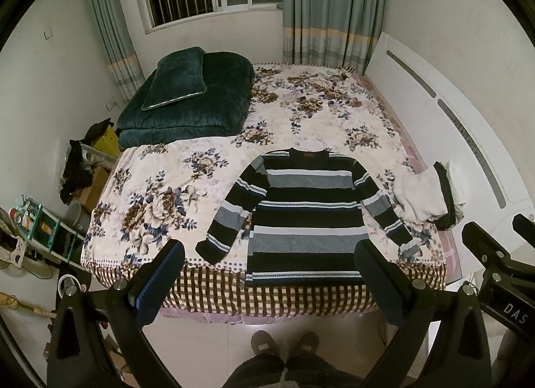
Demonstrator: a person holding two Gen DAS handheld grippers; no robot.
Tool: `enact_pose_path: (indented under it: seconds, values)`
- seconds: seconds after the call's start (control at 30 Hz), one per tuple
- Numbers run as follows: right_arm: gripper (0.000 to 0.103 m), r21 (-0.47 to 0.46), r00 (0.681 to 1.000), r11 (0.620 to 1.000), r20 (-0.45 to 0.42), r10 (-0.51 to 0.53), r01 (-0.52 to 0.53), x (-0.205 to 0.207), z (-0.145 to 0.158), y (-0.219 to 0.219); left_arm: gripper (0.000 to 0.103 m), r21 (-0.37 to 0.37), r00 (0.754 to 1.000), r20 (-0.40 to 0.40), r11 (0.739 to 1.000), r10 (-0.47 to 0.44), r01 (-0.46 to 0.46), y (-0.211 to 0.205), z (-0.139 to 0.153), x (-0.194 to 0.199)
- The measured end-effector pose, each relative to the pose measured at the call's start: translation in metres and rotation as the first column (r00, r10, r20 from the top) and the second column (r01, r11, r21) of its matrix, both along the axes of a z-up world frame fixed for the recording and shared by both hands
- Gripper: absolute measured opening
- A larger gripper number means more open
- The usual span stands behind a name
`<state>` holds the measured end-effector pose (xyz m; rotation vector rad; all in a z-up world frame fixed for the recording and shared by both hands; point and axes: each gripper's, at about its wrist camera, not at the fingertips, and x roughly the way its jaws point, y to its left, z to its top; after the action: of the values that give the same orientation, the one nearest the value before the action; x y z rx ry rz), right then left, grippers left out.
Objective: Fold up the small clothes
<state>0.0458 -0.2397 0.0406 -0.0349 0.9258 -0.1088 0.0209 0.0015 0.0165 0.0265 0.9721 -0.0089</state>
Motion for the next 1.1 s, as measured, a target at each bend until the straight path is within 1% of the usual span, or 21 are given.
enact_pose_path:
  seconds: [0.2, 0.23, 0.27, 0.47, 0.53, 0.63, 1.1]
  values:
    - [0.103, 0.002, 1.000, 1.000, 0.001, 0.001, -0.001, 0.000, 0.001, 0.000, 0.103, -0.001, 1.000, 0.000, 1.000, -0.001, 0.001, -0.001, 0.000, -0.001]
    - [0.103, 0.003, 1.000, 1.000, 0.001, 0.001, -0.001, 0.000, 0.001, 0.000, 0.103, -0.001, 1.000, -0.002, 1.000, 0.000, 0.000, -0.001, 0.005, 0.003]
    - [0.103, 0.002, 1.000, 1.000, 0.001, 0.001, -0.001, 0.000, 0.001, -0.001, 0.103, 0.000, 1.000, -0.001, 1.000, 0.000, 0.000, 0.003, 0.017, 0.012]
    - [0.103, 0.002, 1.000, 1.000, 0.003, 0.005, -0.005, 0.005, 0.007, 0.005, 0.103, -0.005, 1.000, 0.011, 1.000, 0.001, -0.001, 0.004, 0.029, 0.022]
    - [0.103, 0.002, 1.000, 1.000, 0.005, 0.003, -0.003, 0.004, 0.007, 0.005, 0.103, -0.006, 1.000, 0.013, 1.000, 0.001, -0.001, 0.004, 0.027, 0.017]
    - [0.103, -0.004, 1.000, 1.000, 0.006, 0.008, -0.008, 0.024, 0.021, 0.024, 0.103, -0.007, 1.000, 0.015, 1.000, 0.002, -0.002, 0.004, 0.027, 0.016]
    - [0.103, -0.002, 1.000, 1.000, 0.012, 0.010, -0.010, 0.026, 0.026, 0.024, 0.103, -0.009, 1.000, 0.023, 1.000, 0.002, -0.002, 0.000, 0.029, 0.015]
